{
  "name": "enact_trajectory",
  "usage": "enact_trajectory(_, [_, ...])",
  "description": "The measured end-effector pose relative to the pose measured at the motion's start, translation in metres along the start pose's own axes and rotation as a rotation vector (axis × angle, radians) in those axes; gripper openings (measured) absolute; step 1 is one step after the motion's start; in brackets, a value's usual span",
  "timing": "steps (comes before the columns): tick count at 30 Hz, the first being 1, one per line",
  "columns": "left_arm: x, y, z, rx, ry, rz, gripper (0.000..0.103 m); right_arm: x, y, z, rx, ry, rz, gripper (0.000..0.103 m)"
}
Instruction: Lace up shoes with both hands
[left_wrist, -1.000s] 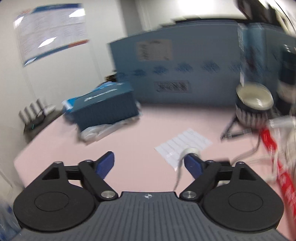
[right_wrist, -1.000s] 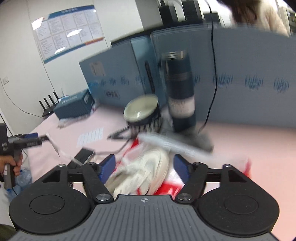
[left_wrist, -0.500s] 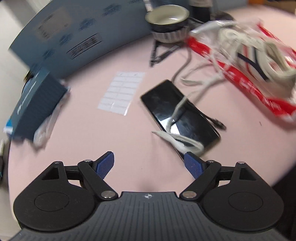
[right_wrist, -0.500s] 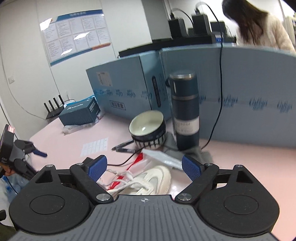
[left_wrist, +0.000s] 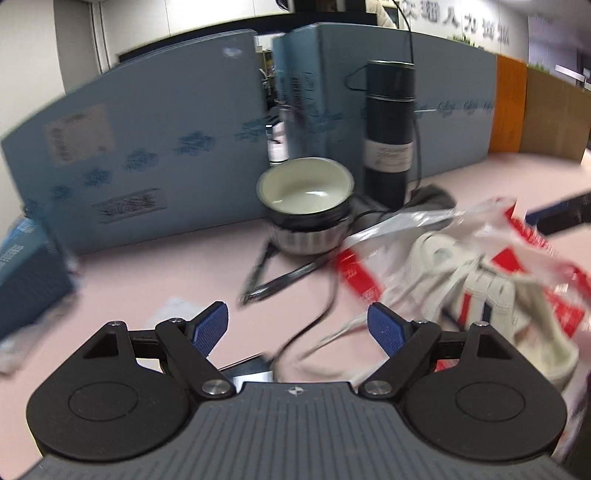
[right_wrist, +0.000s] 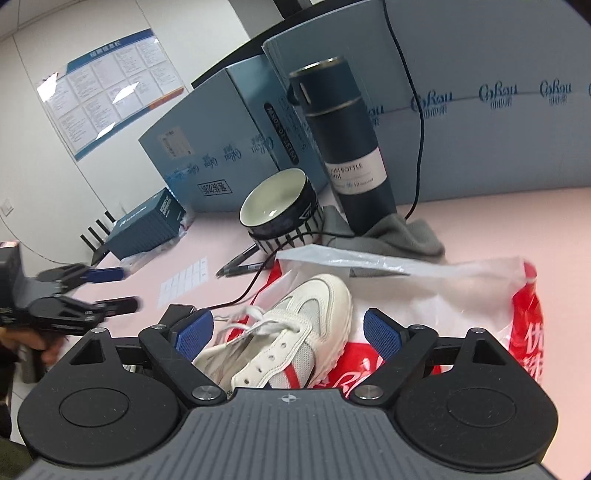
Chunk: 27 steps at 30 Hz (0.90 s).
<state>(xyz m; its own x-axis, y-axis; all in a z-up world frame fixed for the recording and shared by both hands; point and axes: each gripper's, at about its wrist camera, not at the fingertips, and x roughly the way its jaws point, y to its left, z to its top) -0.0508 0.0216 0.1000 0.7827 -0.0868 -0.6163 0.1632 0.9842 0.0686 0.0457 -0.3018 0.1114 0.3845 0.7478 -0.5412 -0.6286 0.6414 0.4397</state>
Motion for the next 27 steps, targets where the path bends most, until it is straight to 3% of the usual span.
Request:
enact_trajectory(3, [0.026, -0.015, -0.003, -0.049, -0.01, -0.045, 0.069, 0.005, 0.001, -0.006, 0.01, 0.039, 0.011, 0.088])
enact_trajectory(5, [0.04, -0.02, -0.004, -0.097, -0.013, -0.039, 0.055, 0.006, 0.001, -0.008, 0.01, 0.048, 0.015, 0.088])
enact_trajectory(9, [0.064, -0.026, -0.004, -0.17, 0.003, -0.049, 0.053, 0.009, -0.002, -0.008, 0.022, 0.051, 0.004, 0.088])
enact_trajectory(14, [0.085, -0.04, -0.009, -0.096, 0.07, -0.047, 0.053, 0.013, -0.003, -0.008, 0.025, 0.068, 0.004, 0.088])
enact_trajectory(15, [0.087, -0.042, -0.011, -0.08, 0.083, -0.045, 0.048, 0.014, -0.003, -0.008, 0.024, 0.071, 0.004, 0.088])
enact_trajectory(17, [0.089, -0.043, -0.014, -0.062, 0.102, -0.05, 0.016, 0.015, -0.004, -0.008, 0.027, 0.077, 0.001, 0.088])
enact_trajectory(19, [0.086, -0.041, -0.015, -0.073, 0.09, -0.069, 0.01, 0.016, -0.005, -0.008, 0.032, 0.082, -0.003, 0.088])
enact_trajectory(22, [0.073, -0.037, -0.012, -0.103, 0.036, -0.067, 0.008, 0.017, -0.005, -0.008, 0.037, 0.085, -0.007, 0.088])
enact_trajectory(27, [0.04, -0.008, 0.001, -0.196, -0.095, 0.011, 0.008, 0.015, -0.005, -0.009, 0.033, 0.079, -0.005, 0.088])
